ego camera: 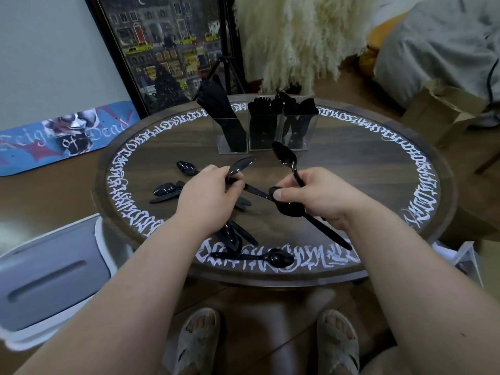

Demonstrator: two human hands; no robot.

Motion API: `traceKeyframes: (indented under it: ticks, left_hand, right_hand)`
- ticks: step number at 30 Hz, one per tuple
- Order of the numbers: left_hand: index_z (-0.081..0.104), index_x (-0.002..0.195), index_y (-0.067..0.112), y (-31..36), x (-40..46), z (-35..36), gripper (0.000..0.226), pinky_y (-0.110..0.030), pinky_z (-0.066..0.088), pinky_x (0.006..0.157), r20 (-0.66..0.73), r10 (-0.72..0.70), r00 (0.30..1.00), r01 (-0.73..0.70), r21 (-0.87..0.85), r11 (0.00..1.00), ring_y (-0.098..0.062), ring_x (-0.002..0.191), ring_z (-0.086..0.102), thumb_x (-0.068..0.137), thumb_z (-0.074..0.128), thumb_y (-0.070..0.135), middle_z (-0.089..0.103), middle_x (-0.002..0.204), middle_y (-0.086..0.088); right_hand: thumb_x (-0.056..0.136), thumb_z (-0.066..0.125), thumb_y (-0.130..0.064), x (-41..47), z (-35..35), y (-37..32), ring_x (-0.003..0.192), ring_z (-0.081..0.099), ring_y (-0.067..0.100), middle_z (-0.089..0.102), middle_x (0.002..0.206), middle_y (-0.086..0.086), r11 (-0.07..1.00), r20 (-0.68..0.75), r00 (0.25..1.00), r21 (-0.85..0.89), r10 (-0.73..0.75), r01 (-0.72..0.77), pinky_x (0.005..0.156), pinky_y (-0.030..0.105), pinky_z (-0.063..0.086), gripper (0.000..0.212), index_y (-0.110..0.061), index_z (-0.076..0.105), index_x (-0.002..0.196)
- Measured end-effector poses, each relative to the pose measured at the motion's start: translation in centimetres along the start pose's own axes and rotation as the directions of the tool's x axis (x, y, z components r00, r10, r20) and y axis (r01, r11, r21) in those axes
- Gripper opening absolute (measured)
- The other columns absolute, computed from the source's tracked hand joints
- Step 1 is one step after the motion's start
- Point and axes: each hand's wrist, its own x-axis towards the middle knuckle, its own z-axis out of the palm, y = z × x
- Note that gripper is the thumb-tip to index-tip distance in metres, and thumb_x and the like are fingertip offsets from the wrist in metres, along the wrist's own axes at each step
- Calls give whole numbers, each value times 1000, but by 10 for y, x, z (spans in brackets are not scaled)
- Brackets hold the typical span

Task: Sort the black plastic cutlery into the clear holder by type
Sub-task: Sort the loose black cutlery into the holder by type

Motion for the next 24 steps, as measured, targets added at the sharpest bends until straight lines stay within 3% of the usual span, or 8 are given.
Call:
traceKeyframes:
  ticks: [2,5,10,12,15,18,21,24]
  left_hand:
    - [60,92,23,-2,2,-1,16,-31,42,67,38,-3,999,5,-37,999,-16,77,55,94,50,35,57,83,4]
    - [53,89,18,-2,0,-1,17,-31,39,61,75,-23,997,28,-71,997,-13,68,52,97,49,33,54,71,6]
    - [43,82,18,-3,4,-3,24,-32,35,53,-16,-90,996,88,-115,989,-16,64,50,100,39,32,53,69,0]
    - [46,87,13,-3,6,-5,26,-33,37,55,-34,-123,992,116,-175,978,-18,62,50,101,36,32,53,68,-1]
    - [49,88,9,0,6,-5,27,-37,41,61,-10,-144,989,136,-282,950,-19,62,47,100,37,30,52,67,-2]
    - [49,83,13,4,5,-4,24,-38,44,66,35,-136,990,140,-336,931,-18,63,48,99,41,29,54,70,-2]
    - [47,77,19,5,5,-3,24,-34,41,65,63,-117,991,131,-339,932,-15,64,48,99,43,29,55,71,1]
    - [49,78,20,5,6,-1,23,-31,41,63,88,-99,991,123,-338,933,-15,64,50,98,44,29,60,76,-1]
  right_hand:
    - [86,69,-18,6,1,-1,53,57,4,65,67,-2,1000,-90,996,5,-7,8,43,12,38,10,-11,64,80]
    - [90,63,-20,16,1,-2,56,54,7,67,73,3,999,-310,950,40,-22,36,53,20,37,15,-13,58,78]
    - [93,47,-20,18,-11,-7,70,56,11,68,67,-1,990,-541,841,117,2,73,59,27,35,14,-20,51,80]
    - [90,44,-20,17,-12,-6,62,51,14,58,59,-5,990,-559,829,116,3,75,57,29,34,15,-18,47,75]
    - [87,53,-21,14,-9,-3,49,42,9,45,57,-4,987,-471,882,146,7,70,52,25,30,19,-17,43,71]
    - [87,65,-31,10,-6,-2,32,36,0,48,59,-2,991,-400,916,125,16,38,45,18,30,30,-18,48,66]
    - [86,69,-27,8,-5,-3,29,36,-1,48,59,-4,987,-385,923,148,-7,69,35,9,28,21,-12,60,74]
    - [85,69,-26,9,-6,-3,30,37,-1,50,59,-3,984,-402,916,154,-18,87,36,11,30,18,-9,63,82]
